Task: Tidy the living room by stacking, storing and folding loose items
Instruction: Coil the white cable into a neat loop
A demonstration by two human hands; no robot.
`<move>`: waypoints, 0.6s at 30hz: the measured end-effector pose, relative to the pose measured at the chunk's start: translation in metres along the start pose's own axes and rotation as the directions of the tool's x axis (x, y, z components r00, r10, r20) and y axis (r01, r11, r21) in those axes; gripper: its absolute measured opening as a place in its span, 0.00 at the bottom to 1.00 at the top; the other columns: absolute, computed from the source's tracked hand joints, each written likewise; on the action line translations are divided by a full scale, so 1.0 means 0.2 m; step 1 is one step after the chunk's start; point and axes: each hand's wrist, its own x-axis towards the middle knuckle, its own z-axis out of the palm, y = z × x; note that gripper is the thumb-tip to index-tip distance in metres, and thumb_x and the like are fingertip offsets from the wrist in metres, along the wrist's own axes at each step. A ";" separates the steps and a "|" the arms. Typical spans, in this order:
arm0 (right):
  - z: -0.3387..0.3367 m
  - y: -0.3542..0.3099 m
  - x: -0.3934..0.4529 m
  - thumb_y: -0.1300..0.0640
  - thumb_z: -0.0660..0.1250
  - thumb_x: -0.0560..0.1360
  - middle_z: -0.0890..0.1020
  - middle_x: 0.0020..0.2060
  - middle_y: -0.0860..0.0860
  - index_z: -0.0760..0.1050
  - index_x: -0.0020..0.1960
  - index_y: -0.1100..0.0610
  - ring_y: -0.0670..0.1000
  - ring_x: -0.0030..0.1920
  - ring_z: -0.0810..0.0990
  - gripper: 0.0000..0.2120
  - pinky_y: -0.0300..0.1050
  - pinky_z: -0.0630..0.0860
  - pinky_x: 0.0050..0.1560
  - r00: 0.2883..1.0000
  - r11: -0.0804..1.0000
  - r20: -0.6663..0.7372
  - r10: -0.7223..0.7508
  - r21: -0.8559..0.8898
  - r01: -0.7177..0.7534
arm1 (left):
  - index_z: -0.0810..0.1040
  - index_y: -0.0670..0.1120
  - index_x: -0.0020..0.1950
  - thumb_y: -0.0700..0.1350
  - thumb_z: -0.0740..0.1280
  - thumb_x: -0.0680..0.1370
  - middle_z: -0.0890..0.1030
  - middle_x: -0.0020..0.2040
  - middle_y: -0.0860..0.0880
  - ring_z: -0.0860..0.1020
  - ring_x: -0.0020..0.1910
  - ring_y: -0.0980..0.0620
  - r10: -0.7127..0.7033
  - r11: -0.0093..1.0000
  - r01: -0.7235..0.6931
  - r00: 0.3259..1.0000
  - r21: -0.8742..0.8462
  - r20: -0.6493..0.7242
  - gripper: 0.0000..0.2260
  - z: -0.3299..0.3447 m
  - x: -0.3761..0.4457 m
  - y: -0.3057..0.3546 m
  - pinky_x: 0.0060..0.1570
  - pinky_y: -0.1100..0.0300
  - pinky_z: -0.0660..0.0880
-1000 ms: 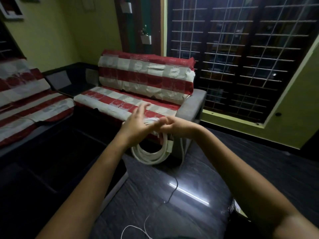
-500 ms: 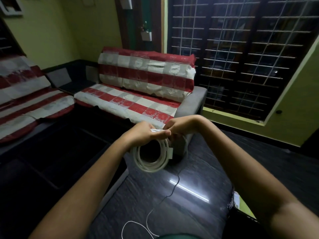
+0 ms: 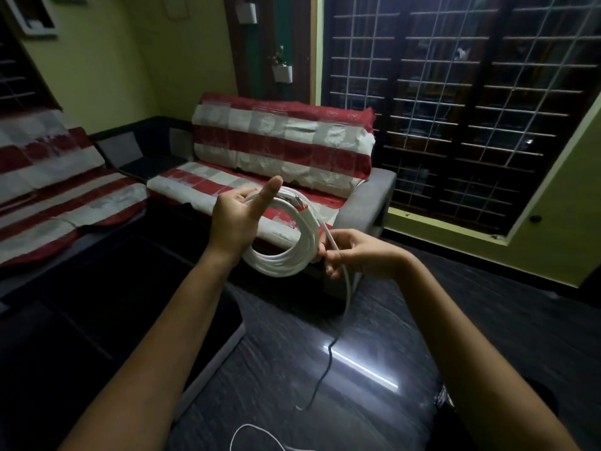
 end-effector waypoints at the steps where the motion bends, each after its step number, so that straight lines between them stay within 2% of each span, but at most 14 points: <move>1: 0.02 0.00 0.00 0.43 0.80 0.59 0.78 0.46 0.54 0.71 0.55 0.61 0.46 0.39 0.81 0.34 0.39 0.80 0.41 1.000 1.000 -0.022 -0.013 -0.009 0.012 | 0.66 0.36 0.31 0.69 0.67 0.67 0.63 0.27 0.46 0.62 0.27 0.50 -0.014 0.998 0.012 0.999 -0.056 -0.037 0.34 0.01 0.01 0.01 0.29 0.58 0.61; 3: 0.06 -0.01 0.01 0.42 0.80 0.57 0.78 0.49 0.55 0.67 0.62 0.60 0.49 0.40 0.82 0.42 0.41 0.81 0.38 0.998 0.999 -0.048 -0.034 -0.002 0.034 | 0.67 0.48 0.27 0.69 0.68 0.66 0.62 0.25 0.51 0.61 0.25 0.53 -0.093 0.982 0.071 0.988 -0.175 -0.120 0.26 0.03 0.02 0.04 0.28 0.58 0.60; 4: 0.08 0.00 0.01 0.42 0.80 0.58 0.79 0.50 0.54 0.66 0.65 0.57 0.50 0.40 0.82 0.43 0.43 0.81 0.37 0.997 0.998 -0.055 -0.058 0.004 0.058 | 0.67 0.51 0.27 0.69 0.68 0.66 0.62 0.25 0.52 0.61 0.25 0.54 -0.129 0.967 0.088 0.978 -0.238 -0.163 0.24 0.04 0.02 0.06 0.28 0.59 0.60; 6: 0.14 0.01 0.02 0.43 0.78 0.62 0.81 0.50 0.53 0.64 0.67 0.52 0.52 0.41 0.82 0.40 0.44 0.81 0.38 0.981 0.987 -0.117 -0.157 0.002 0.158 | 0.69 0.49 0.31 0.69 0.67 0.66 0.63 0.26 0.52 0.61 0.26 0.54 -0.195 0.935 0.099 0.946 -0.341 -0.259 0.24 0.08 0.02 0.09 0.28 0.59 0.62; 8: 0.23 0.04 0.05 0.43 0.76 0.64 0.84 0.44 0.51 0.63 0.67 0.51 0.50 0.39 0.83 0.38 0.42 0.81 0.39 0.917 0.956 -0.282 -0.282 0.003 0.294 | 0.74 0.48 0.36 0.70 0.64 0.68 0.65 0.26 0.53 0.64 0.27 0.54 -0.255 0.913 0.107 0.902 -0.393 -0.347 0.25 0.11 0.02 0.11 0.30 0.58 0.65; 9: 0.28 0.06 0.06 0.40 0.75 0.64 0.83 0.42 0.50 0.64 0.66 0.51 0.49 0.37 0.82 0.37 0.41 0.80 0.38 0.868 0.936 -0.378 -0.324 0.009 0.353 | 0.76 0.48 0.38 0.70 0.63 0.70 0.67 0.26 0.54 0.66 0.27 0.55 -0.286 0.904 0.120 0.883 -0.411 -0.373 0.24 0.13 0.01 0.12 0.31 0.57 0.67; 11: 0.36 0.09 0.11 0.33 0.73 0.63 0.81 0.41 0.49 0.64 0.65 0.51 0.48 0.34 0.80 0.38 0.39 0.78 0.31 0.780 0.895 -0.504 -0.370 0.030 0.444 | 0.80 0.51 0.43 0.67 0.61 0.74 0.72 0.25 0.53 0.72 0.28 0.52 -0.347 0.879 0.147 0.850 -0.454 -0.395 0.21 0.18 -0.01 0.12 0.33 0.54 0.72; 12: 0.40 0.11 0.12 0.32 0.71 0.64 0.81 0.41 0.49 0.63 0.66 0.51 0.48 0.32 0.79 0.39 0.38 0.75 0.28 0.746 0.876 -0.543 -0.385 0.040 0.481 | 0.80 0.50 0.45 0.66 0.61 0.75 0.79 0.29 0.46 0.78 0.32 0.46 -0.367 0.864 0.144 0.836 -0.483 -0.407 0.21 0.21 -0.03 0.11 0.38 0.50 0.76; 13: 0.44 0.12 0.14 0.33 0.70 0.65 0.81 0.41 0.48 0.62 0.65 0.50 0.47 0.30 0.77 0.37 0.37 0.74 0.26 0.714 0.853 -0.577 -0.397 0.054 0.519 | 0.81 0.49 0.47 0.66 0.61 0.75 0.83 0.39 0.40 0.82 0.41 0.40 -0.389 0.847 0.140 0.820 -0.512 -0.419 0.21 0.24 -0.05 0.10 0.45 0.45 0.78; 14: 0.47 0.13 0.15 0.35 0.68 0.68 0.82 0.40 0.48 0.62 0.65 0.49 0.47 0.30 0.77 0.33 0.37 0.74 0.26 0.678 0.828 -0.616 -0.401 0.074 0.556 | 0.81 0.49 0.48 0.65 0.61 0.76 0.82 0.46 0.37 0.82 0.46 0.38 -0.403 0.837 0.136 0.808 -0.530 -0.430 0.21 0.27 -0.07 0.08 0.49 0.43 0.77; 15: 0.50 0.12 0.16 0.39 0.66 0.71 0.83 0.40 0.48 0.63 0.63 0.49 0.47 0.33 0.79 0.26 0.37 0.76 0.29 0.643 0.804 -0.664 -0.381 0.106 0.586 | 0.81 0.48 0.49 0.64 0.60 0.76 0.83 0.45 0.38 0.82 0.44 0.41 -0.400 0.838 0.130 0.807 -0.530 -0.435 0.22 0.30 -0.10 0.05 0.47 0.45 0.78; 16: 0.51 0.12 0.17 0.45 0.63 0.75 0.84 0.41 0.47 0.64 0.62 0.48 0.47 0.37 0.82 0.19 0.38 0.79 0.36 0.608 0.784 -0.716 -0.343 0.138 0.605 | 0.80 0.47 0.50 0.63 0.58 0.77 0.83 0.39 0.44 0.81 0.36 0.49 -0.393 0.840 0.126 0.811 -0.527 -0.433 0.22 0.33 -0.13 0.03 0.40 0.51 0.77; 17: 0.52 0.12 0.18 0.50 0.61 0.78 0.84 0.41 0.46 0.65 0.62 0.50 0.46 0.41 0.83 0.14 0.39 0.79 0.43 0.574 0.773 -0.760 -0.304 0.156 0.615 | 0.79 0.47 0.49 0.63 0.58 0.78 0.79 0.32 0.52 0.76 0.29 0.55 -0.395 0.841 0.128 0.809 -0.526 -0.435 0.21 0.35 -0.16 0.01 0.34 0.57 0.74; 18: 0.51 0.12 0.19 0.54 0.59 0.79 0.84 0.39 0.47 0.67 0.62 0.52 0.46 0.43 0.82 0.12 0.39 0.79 0.45 0.537 0.774 -0.796 -0.278 0.145 0.616 | 0.78 0.47 0.49 0.62 0.57 0.78 0.74 0.28 0.54 0.72 0.26 0.57 -0.399 0.835 0.123 0.806 -0.536 -0.437 0.20 0.37 -0.19 -0.01 0.32 0.60 0.72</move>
